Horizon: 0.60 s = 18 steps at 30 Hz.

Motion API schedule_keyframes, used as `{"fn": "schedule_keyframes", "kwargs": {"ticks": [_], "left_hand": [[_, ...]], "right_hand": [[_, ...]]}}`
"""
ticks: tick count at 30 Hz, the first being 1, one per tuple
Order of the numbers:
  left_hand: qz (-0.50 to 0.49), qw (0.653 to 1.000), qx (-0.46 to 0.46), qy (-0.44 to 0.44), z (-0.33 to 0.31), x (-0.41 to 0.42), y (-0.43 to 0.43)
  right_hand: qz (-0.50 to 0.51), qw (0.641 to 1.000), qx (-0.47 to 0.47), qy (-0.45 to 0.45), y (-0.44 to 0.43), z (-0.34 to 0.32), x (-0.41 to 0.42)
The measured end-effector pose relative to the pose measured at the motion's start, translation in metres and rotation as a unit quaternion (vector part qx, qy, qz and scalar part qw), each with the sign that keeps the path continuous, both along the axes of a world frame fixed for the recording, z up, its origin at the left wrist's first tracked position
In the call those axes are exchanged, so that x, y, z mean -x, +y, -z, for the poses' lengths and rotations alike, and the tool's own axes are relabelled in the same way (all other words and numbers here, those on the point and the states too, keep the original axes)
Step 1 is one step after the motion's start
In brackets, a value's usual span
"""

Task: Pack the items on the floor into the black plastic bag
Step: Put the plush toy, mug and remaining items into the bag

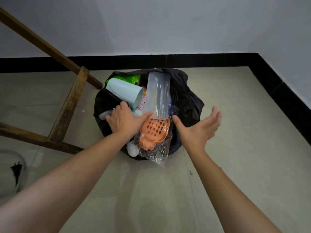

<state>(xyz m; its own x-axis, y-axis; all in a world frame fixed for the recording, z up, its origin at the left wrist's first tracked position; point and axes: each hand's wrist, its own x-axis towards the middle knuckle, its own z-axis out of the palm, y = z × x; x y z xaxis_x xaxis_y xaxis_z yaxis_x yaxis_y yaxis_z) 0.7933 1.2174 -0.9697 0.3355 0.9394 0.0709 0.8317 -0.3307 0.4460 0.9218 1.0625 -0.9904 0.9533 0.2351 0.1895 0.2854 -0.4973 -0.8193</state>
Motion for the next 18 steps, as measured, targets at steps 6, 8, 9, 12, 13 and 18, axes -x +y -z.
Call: {"fn": "schedule_keyframes", "kwargs": {"ticks": [6, 8, 9, 12, 13, 18], "left_hand": [[-0.002, 1.000, 0.008, -0.010, 0.000, 0.003, 0.001], [0.000, 1.000, 0.018, -0.022, -0.001, 0.004, 0.002], [0.001, 0.999, 0.025, -0.031, -0.002, 0.005, 0.002], [-0.007, 0.998, 0.043, -0.049, -0.006, 0.006, 0.003], [-0.010, 0.998, 0.047, -0.050, -0.007, 0.006, 0.003], [-0.016, 0.997, 0.049, -0.057, -0.011, 0.010, 0.000]], "right_hand": [[-0.066, 0.942, -0.018, 0.328, 0.019, 0.039, -0.021], [-0.047, 0.942, -0.035, 0.330, 0.022, 0.034, -0.024], [-0.037, 0.935, -0.077, 0.346, 0.022, 0.024, -0.024], [0.025, 0.911, -0.206, 0.357, 0.019, 0.002, -0.034], [0.046, 0.907, -0.230, 0.351, 0.015, -0.005, -0.037], [-0.006, 0.959, -0.115, 0.259, 0.002, 0.001, -0.035]]}}
